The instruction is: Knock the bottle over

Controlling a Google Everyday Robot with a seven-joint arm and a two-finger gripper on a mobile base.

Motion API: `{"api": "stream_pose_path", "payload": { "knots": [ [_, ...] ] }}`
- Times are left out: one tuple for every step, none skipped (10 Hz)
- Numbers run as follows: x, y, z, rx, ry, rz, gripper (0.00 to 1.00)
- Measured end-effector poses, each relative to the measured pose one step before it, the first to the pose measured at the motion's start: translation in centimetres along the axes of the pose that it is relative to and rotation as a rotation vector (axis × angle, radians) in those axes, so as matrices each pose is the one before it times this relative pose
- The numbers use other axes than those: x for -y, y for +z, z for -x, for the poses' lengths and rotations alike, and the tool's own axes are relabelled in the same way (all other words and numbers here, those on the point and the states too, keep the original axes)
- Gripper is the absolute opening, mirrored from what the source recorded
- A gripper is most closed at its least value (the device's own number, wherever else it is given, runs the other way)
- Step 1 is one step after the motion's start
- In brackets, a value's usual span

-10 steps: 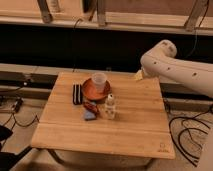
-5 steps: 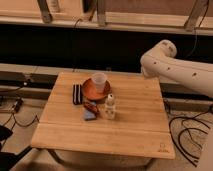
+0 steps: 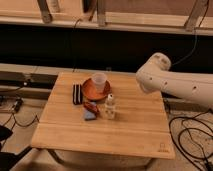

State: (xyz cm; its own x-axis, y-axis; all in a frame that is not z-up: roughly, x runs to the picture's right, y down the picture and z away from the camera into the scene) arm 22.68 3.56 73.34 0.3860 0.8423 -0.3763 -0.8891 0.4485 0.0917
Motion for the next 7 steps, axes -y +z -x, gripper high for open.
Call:
{"api": "stream_pose_path", "payload": {
  "knots": [
    [-1.906,-0.29,-2.073,-0.03303,-0.06632,-0.0025,0.0],
    [-1.573,-0.162,-1.11,-0.02101,-0.04472,0.00435,0.0],
    [-2.417,-0.031,-0.956,-0.02409,-0.05176,0.02247,0.0],
    [-2.606,-0.063,-0.448,-0.01545,-0.05537,0.02747,0.0],
    [-3.301,0.024,-0.099,-0.01396,-0.07573,0.03392,0.0],
    [-2.092,0.149,0.245,-0.00581,-0.05055,0.02025,0.0],
    [-2.077,0.282,1.163,0.00528,-0.05874,0.01628,0.0]
  ]
}}
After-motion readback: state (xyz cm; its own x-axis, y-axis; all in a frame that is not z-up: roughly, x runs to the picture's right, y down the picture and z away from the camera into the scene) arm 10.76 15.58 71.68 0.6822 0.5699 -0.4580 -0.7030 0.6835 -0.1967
